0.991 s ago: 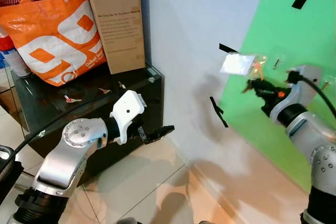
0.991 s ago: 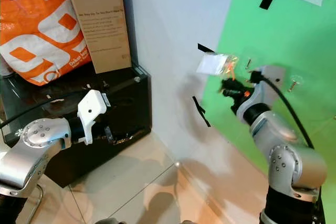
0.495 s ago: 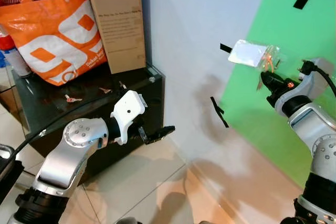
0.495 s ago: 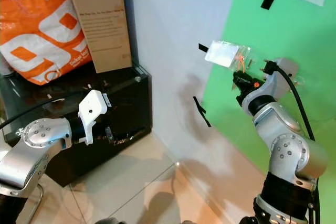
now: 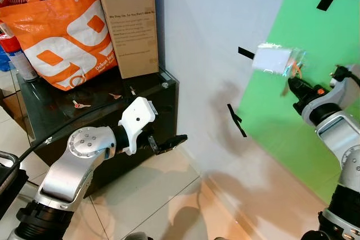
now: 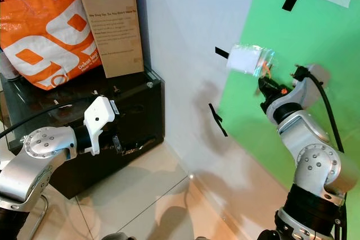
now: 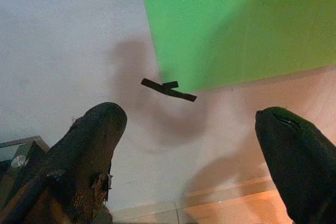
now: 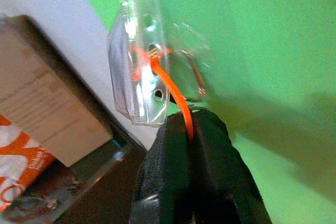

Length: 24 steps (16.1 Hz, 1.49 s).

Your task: Hang keys on a hook

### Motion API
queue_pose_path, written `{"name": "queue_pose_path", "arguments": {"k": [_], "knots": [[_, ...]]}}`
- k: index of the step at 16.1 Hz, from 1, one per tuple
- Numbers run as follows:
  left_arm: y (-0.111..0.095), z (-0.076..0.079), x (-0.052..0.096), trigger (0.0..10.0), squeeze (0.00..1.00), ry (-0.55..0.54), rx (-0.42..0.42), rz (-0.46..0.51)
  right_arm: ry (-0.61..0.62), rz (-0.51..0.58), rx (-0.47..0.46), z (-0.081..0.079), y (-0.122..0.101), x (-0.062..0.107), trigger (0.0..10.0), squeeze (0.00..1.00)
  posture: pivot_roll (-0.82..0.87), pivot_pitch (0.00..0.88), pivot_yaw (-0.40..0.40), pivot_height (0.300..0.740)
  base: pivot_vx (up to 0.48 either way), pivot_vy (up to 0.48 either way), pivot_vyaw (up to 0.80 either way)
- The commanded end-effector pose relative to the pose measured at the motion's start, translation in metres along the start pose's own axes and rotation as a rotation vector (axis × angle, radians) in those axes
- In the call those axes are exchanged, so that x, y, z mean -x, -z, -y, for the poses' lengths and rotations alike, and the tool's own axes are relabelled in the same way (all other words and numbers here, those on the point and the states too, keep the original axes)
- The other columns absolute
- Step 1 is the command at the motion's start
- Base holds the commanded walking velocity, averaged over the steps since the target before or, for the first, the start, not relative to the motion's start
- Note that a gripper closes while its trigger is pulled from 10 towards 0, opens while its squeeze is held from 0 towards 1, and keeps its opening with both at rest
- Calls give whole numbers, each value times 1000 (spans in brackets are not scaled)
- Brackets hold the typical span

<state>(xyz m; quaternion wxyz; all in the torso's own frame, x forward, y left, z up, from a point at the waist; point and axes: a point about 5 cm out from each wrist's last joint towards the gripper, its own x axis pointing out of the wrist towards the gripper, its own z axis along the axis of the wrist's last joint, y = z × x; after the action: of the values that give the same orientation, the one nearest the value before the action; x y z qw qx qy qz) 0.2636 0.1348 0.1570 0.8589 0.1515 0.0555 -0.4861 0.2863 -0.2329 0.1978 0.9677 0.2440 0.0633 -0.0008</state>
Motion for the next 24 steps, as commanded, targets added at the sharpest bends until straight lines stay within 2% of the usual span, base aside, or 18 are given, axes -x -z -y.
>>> {"name": "queue_pose_path", "arguments": {"k": [1,4,6,9,12,17,20,23,24], "knots": [[-3,0,-1,10000,0,8,-13,-2,-26,34,13,-4,-8,3,10000,0,8,0,-32,740,0,0,0],[-3,0,-1,10000,0,14,-14,-2,0,33,-19,0,-8,2,10000,0,6,0,-31,740,0,0,0],[-3,1,-1,10000,0,18,-12,-4,33,-5,-46,5,-2,0,10000,0,6,0,-32,740,0,0,0],[-3,2,-2,10000,0,26,-10,-6,83,-14,-161,14,0,-7,10000,0,8,0,-32,740,0,0,0],[-2,2,-1,10000,0,28,-12,-7,112,-12,-215,21,-1,-10,10000,0,13,0,-35,740,0,0,0],[-2,3,0,10000,0,33,-14,-10,128,-46,-216,23,6,-10,10000,0,16,0,-37,740,0,0,0],[-4,2,-2,10000,0,31,-17,5,129,-68,-120,22,11,-7,10000,0,14,0,-35,740,0,0,0],[-8,3,-4,10000,0,36,-6,29,123,-67,-109,20,11,-8,10000,0,12,0,-33,740,0,0,0],[-10,3,-6,10000,0,39,-3,38,121,-67,-87,19,10,-8,10000,1000,10,0,-31,740,0,0,0]]}}
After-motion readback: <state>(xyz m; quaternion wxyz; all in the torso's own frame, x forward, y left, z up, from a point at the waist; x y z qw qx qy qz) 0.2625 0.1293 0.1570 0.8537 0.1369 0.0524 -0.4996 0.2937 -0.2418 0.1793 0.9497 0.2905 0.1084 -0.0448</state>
